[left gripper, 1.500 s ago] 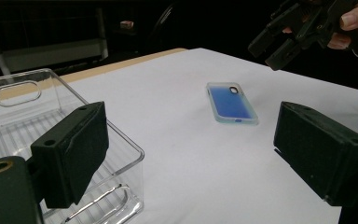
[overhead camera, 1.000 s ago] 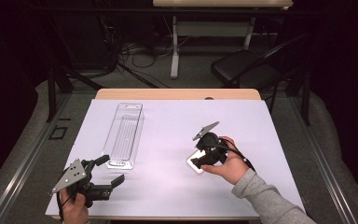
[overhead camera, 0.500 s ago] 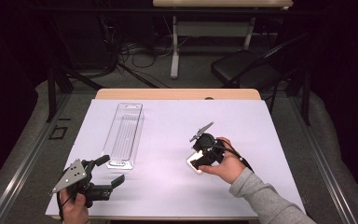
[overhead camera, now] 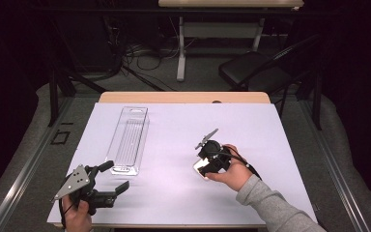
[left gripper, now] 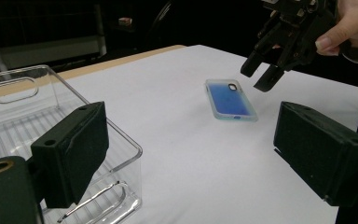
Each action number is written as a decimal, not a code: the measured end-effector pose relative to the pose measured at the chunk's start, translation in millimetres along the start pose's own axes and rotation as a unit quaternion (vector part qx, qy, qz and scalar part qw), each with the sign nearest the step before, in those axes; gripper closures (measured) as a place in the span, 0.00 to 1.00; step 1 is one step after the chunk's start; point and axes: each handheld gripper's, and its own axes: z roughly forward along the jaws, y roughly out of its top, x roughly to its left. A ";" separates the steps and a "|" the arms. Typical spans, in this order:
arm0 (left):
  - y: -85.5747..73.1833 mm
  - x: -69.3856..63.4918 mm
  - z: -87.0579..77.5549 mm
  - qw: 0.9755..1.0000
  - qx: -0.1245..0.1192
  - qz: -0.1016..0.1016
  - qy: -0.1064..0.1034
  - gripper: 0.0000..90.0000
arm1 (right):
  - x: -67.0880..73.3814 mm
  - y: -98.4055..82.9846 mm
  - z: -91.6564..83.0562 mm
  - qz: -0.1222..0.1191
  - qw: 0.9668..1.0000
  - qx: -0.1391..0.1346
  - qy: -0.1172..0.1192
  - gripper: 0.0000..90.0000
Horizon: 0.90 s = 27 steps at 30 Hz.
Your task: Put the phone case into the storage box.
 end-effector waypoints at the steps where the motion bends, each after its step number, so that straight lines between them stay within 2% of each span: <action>1: 0.0 0.0 0.0 1.000 0.000 0.000 0.000 0.12 | 0.9 -0.3 0.3 0.002 1.000 -0.001 -0.001 0.52; 5: -0.2 0.0 0.5 1.000 0.000 0.000 -0.002 0.12 | 3.0 -0.4 0.7 -0.006 1.000 -0.004 -0.002 0.58; 14: -0.4 -0.1 0.4 1.000 0.000 0.000 -0.002 0.12 | 5.6 -1.7 3.1 0.004 1.000 -0.016 -0.007 0.68; 15: -0.4 -0.1 0.5 1.000 0.000 -0.001 -0.002 0.12 | 5.7 -1.8 3.2 0.013 1.000 -0.015 0.000 0.69; 19: -0.5 0.0 0.5 1.000 0.001 -0.001 -0.002 0.12 | 5.5 -2.2 5.3 0.022 1.000 -0.010 0.001 0.69; 20: -0.5 0.0 0.5 1.000 0.001 -0.002 -0.002 0.12 | 4.9 -1.7 5.0 0.020 1.000 -0.002 0.002 0.70; 24: -0.6 0.0 0.5 1.000 0.001 -0.002 -0.002 0.12 | 4.7 -1.4 6.3 0.018 1.000 -0.002 0.001 0.71; 27: -0.7 0.0 0.6 1.000 0.001 -0.002 -0.002 0.12 | 5.4 -2.0 10.6 0.023 1.000 0.002 0.008 0.75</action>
